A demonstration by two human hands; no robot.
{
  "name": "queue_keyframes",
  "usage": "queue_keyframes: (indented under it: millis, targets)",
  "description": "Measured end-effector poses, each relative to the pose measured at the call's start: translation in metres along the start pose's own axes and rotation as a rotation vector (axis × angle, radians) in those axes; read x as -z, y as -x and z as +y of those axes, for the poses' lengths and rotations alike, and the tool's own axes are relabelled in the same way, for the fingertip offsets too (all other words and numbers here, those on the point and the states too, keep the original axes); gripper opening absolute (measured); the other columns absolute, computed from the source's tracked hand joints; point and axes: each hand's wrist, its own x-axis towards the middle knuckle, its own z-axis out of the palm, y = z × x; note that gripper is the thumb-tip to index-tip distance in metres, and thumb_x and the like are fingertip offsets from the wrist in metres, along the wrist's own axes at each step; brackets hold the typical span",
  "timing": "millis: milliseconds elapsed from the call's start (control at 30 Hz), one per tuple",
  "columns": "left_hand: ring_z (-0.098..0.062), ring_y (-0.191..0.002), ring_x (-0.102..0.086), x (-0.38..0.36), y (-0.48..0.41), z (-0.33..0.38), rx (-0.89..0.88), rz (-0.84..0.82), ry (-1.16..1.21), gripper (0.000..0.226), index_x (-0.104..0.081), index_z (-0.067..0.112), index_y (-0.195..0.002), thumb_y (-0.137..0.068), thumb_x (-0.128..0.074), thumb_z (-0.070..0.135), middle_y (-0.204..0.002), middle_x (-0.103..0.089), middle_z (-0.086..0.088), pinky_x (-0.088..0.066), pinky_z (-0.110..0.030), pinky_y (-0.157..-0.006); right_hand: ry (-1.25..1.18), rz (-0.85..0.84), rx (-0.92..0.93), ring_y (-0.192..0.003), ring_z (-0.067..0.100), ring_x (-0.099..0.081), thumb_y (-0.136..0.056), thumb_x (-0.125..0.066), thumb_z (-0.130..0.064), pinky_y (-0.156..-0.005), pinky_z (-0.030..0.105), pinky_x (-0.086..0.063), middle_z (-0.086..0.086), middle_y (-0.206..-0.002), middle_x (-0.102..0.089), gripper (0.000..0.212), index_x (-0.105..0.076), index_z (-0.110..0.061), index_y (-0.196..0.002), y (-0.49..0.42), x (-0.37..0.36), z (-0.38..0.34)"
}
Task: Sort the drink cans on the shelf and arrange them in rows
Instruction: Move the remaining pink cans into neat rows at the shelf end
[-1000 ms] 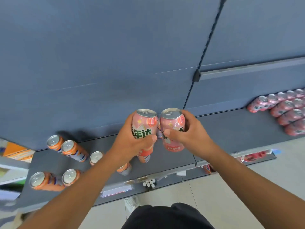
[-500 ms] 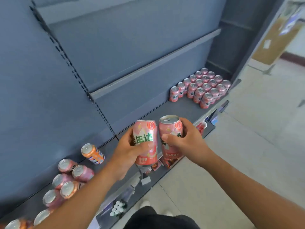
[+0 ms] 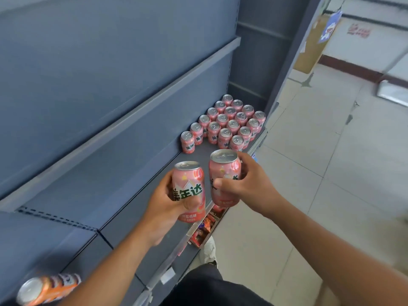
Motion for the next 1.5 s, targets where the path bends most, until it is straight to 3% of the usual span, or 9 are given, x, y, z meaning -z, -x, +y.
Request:
queue_keyframes:
  millis: [100,267,433,533,733,967,1133,1333,1500]
  targets:
    - [-0.017,-0.101,-0.071,0.001,-0.049,0.003,0.014,0.015,0.043,0.093,-0.064,0.031,-0.117,-0.034,-0.094,0.061,-0.109,-0.074,-0.004,-0.057,-0.027,-0.078,-0.059,-0.007,-0.031,-0.102,0.017,-0.071,-0.065,-0.089,-0.035,-0.082,0.030,-0.059,-0.002,-0.108,-0.073,0.073,-0.055,-0.019,-0.127,-0.047,0.018,-0.002]
    - [-0.019,-0.105,-0.070,0.005,-0.118,0.012,0.037,0.069,0.062,0.102,-0.059,0.024,-0.124,-0.035,-0.094,0.060,-0.114,-0.072,-0.004,-0.057,-0.029,-0.080,-0.068,-0.048,-0.084,-0.097,0.016,-0.073,-0.048,-0.087,-0.065,-0.074,0.026,-0.059,-0.003,-0.103,-0.075,0.092,-0.059,-0.016,-0.120,-0.114,0.038,-0.011]
    - [-0.019,-0.107,-0.069,0.010,-0.167,0.014,0.051,0.143,0.061,0.112,-0.056,0.020,-0.129,-0.033,-0.092,0.065,-0.117,-0.072,-0.003,-0.056,-0.029,-0.082,-0.029,-0.159,-0.130,-0.097,0.014,-0.073,-0.072,-0.080,-0.033,-0.077,0.027,-0.058,-0.004,-0.102,-0.076,0.048,-0.062,-0.019,-0.114,-0.177,0.047,-0.008]
    - [-0.021,-0.109,-0.069,0.007,-0.191,0.012,0.068,0.212,0.061,0.107,-0.055,0.021,-0.132,-0.039,-0.095,0.056,-0.119,-0.071,-0.003,-0.057,-0.032,-0.084,0.016,-0.217,-0.136,-0.100,0.015,-0.072,-0.070,-0.083,-0.037,-0.084,0.034,-0.059,-0.002,-0.106,-0.075,0.054,-0.061,-0.021,-0.117,-0.216,0.052,-0.004]
    - [-0.016,-0.103,-0.069,-0.014,-0.239,-0.002,0.082,0.422,-0.001,0.076,-0.055,0.032,-0.127,-0.062,-0.089,0.016,-0.113,-0.071,0.005,-0.057,-0.030,-0.080,0.074,-0.382,-0.186,-0.097,0.010,-0.071,-0.076,-0.085,-0.020,-0.081,0.027,-0.057,-0.007,-0.102,-0.075,0.053,-0.056,-0.023,-0.120,-0.290,0.072,0.011]
    - [-0.012,-0.100,-0.068,-0.038,-0.284,-0.031,0.153,0.574,-0.072,0.070,-0.056,0.029,-0.128,-0.067,-0.089,0.015,-0.111,-0.070,0.006,-0.054,-0.024,-0.079,0.131,-0.518,-0.230,-0.082,-0.006,-0.067,-0.077,-0.081,-0.001,-0.065,0.010,-0.050,-0.013,-0.093,-0.071,0.052,-0.055,-0.023,-0.115,-0.357,0.085,0.034]
    - [-0.013,-0.107,-0.066,-0.046,-0.304,-0.069,0.202,0.725,-0.051,0.075,-0.054,0.028,-0.131,-0.067,-0.090,0.009,-0.116,-0.068,0.011,-0.053,-0.020,-0.079,0.228,-0.583,-0.218,-0.083,-0.009,-0.064,-0.074,-0.084,-0.005,-0.064,0.010,-0.048,-0.015,-0.104,-0.065,0.055,-0.055,-0.035,-0.110,-0.390,0.080,0.059]
    - [-0.004,-0.101,-0.066,-0.043,-0.334,-0.118,0.258,0.864,-0.091,0.077,-0.051,0.031,-0.127,-0.064,-0.092,0.014,-0.114,-0.067,0.016,-0.054,-0.027,-0.088,0.381,-0.667,-0.114,-0.081,-0.007,-0.065,-0.070,-0.084,-0.001,-0.069,0.008,-0.048,-0.015,-0.091,-0.069,0.052,-0.058,-0.033,-0.102,-0.424,0.069,0.095]
    - [-0.004,-0.105,-0.061,-0.038,-0.353,-0.151,0.283,0.904,-0.139,0.076,-0.049,0.029,-0.126,-0.064,-0.090,0.012,-0.116,-0.061,0.012,-0.050,-0.022,-0.090,0.562,-0.746,0.036,-0.091,0.003,-0.065,-0.067,-0.084,-0.019,-0.084,0.028,-0.055,-0.015,-0.098,-0.066,0.053,-0.056,-0.031,-0.110,-0.440,0.065,0.123]
